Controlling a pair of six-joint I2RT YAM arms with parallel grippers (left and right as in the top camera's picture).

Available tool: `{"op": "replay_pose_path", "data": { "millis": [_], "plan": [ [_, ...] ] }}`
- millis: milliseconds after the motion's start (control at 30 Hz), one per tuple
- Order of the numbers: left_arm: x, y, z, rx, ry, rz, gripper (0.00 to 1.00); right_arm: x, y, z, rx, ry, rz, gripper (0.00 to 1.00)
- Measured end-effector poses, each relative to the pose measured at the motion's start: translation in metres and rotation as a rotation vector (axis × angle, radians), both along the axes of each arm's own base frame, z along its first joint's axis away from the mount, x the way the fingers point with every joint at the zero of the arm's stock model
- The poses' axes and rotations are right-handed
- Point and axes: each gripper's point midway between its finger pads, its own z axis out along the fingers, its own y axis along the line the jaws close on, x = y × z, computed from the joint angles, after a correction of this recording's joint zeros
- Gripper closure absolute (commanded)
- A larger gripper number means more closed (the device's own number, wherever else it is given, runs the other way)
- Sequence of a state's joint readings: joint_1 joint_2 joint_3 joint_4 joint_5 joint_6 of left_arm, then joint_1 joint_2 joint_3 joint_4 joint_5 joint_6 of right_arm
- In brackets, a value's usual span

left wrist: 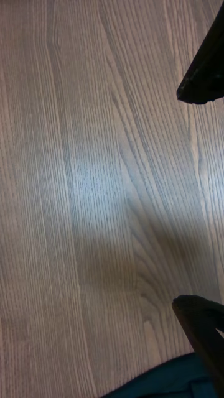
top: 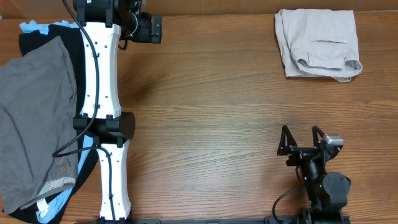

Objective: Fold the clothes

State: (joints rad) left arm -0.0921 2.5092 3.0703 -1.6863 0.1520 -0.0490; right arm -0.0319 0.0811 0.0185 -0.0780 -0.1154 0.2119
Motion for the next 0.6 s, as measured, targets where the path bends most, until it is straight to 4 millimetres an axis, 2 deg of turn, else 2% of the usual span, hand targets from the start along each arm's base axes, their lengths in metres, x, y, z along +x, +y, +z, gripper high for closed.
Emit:
{"op": "replay_pose_path", "data": {
  "millis": [167,600],
  "plan": [
    [0.0,0.0,0.0,0.0,0.0,0.0,0.0,-0.003,0.0,0.016,-0.002,-0.07,0.0,0.0],
    [0.0,0.0,0.0,0.0,0.001,0.0,0.0,-0.004,0.0,0.016,-0.002,-0.07,0.0,0.0]
  ]
}}
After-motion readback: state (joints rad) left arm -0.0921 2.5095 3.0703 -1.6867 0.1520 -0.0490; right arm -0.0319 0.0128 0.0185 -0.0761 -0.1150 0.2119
